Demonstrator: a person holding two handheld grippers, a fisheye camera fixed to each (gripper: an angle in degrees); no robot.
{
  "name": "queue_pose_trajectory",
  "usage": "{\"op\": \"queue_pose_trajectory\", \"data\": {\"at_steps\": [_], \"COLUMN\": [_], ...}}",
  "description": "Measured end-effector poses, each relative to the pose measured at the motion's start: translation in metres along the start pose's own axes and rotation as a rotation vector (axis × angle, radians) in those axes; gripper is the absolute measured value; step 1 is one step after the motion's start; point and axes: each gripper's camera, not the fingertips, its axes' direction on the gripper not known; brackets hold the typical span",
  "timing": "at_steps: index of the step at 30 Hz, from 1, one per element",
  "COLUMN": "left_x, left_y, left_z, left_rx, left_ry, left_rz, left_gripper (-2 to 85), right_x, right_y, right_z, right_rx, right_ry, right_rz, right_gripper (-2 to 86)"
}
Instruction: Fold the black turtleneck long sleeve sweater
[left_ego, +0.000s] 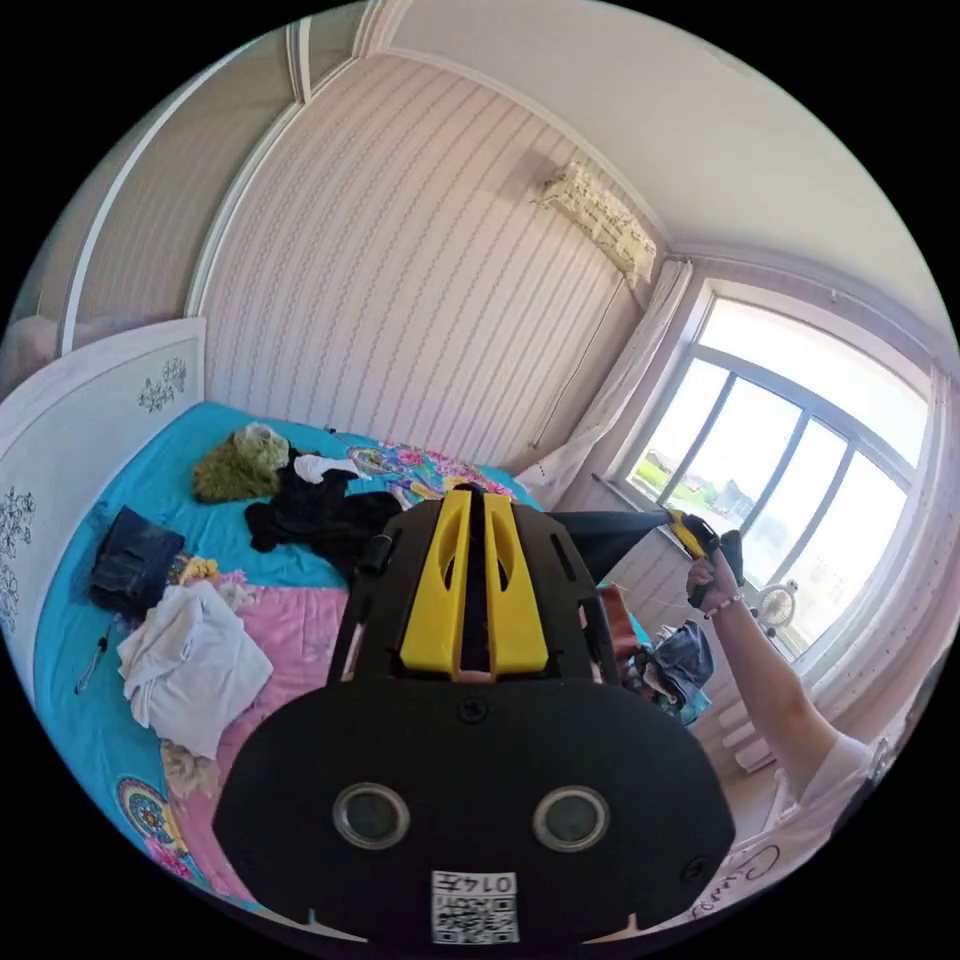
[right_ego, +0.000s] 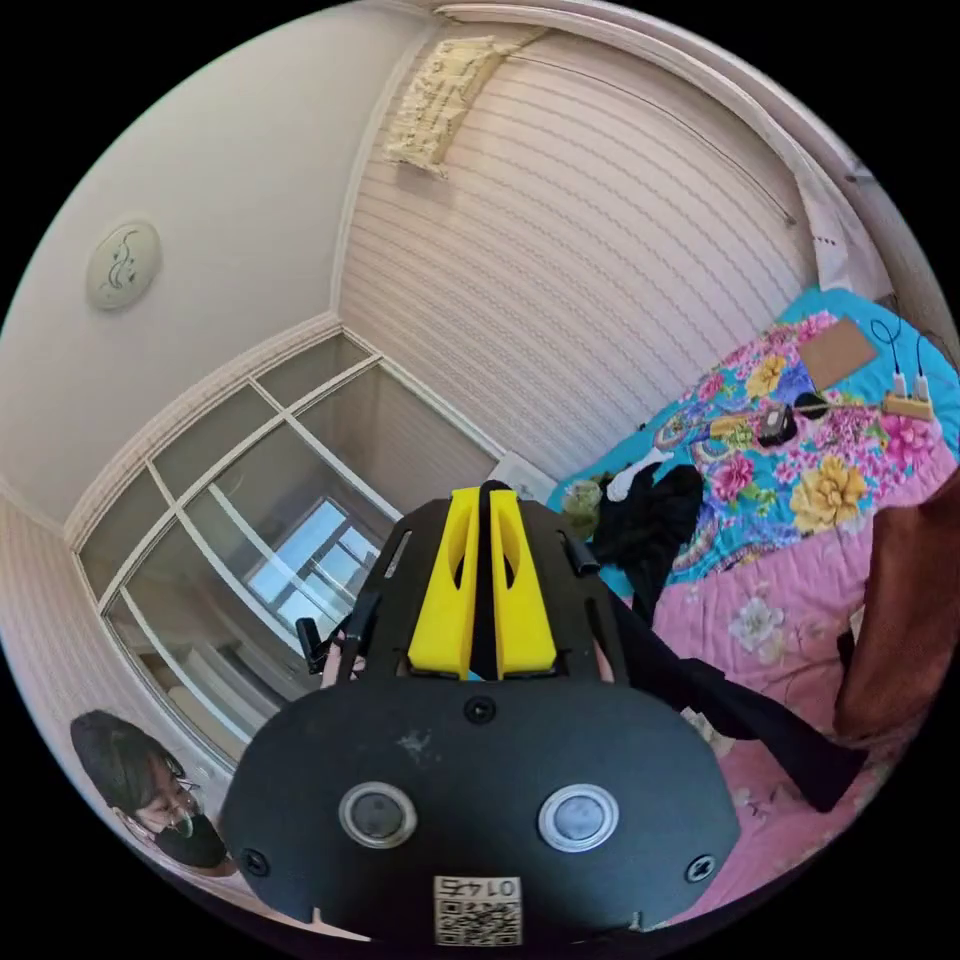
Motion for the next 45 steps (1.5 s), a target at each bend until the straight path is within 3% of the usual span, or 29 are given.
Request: {"op": "queue_pose_trajectory", "data": {"at_steps": [2,6,12,15,20,23,26,37,45], "left_x": [0.029,0.041,0.026,0.005,-0.05,-0.066,-0.063,-0.038,-0.014], "left_y": [-0.019,-0.009,0.095,0.192,0.37,0.43,0.45,0.436,0.42], "left_z": [-0.022,-0.037,-0.045,-0.034,-0.003,-0.008,-0.017,-0.03,-0.008], "left_rx": [0.091,0.143,0.007,-0.188,-0.553,-0.665,-0.703,-0.752,-0.809], "left_ry": [-0.027,-0.013,0.043,0.009,-0.035,-0.084,-0.105,-0.163,-0.161], "left_rz": [0.061,0.079,0.134,0.086,-0.275,-0.463,-0.498,-0.468,-0.465], "left_gripper": [-0.7,-0.7,-0.6,-0.6,-0.5,-0.6,-0.6,0.0,4.7], "right_x": [-0.045,-0.062,-0.015,0.038,0.154,0.172,0.169,0.165,0.165], "right_y": [-0.014,-0.004,0.081,0.157,0.319,0.379,0.408,0.43,0.431], "right_z": [-0.007,-0.018,-0.041,-0.048,-0.06,-0.069,-0.069,-0.051,-0.026], "right_rx": [0.087,0.098,-0.078,-0.26,-0.484,-0.577,-0.674,-0.757,-0.837], "right_ry": [-0.035,-0.133,-0.155,-0.04,0.121,0.217,0.295,0.328,0.469], "right_rz": [-0.142,-0.207,-0.212,-0.119,0.377,0.516,0.527,0.57,0.548], "right_gripper": [0.8,0.8,0.8,0.8,0.7,0.7,0.7,0.7,0.5]}}
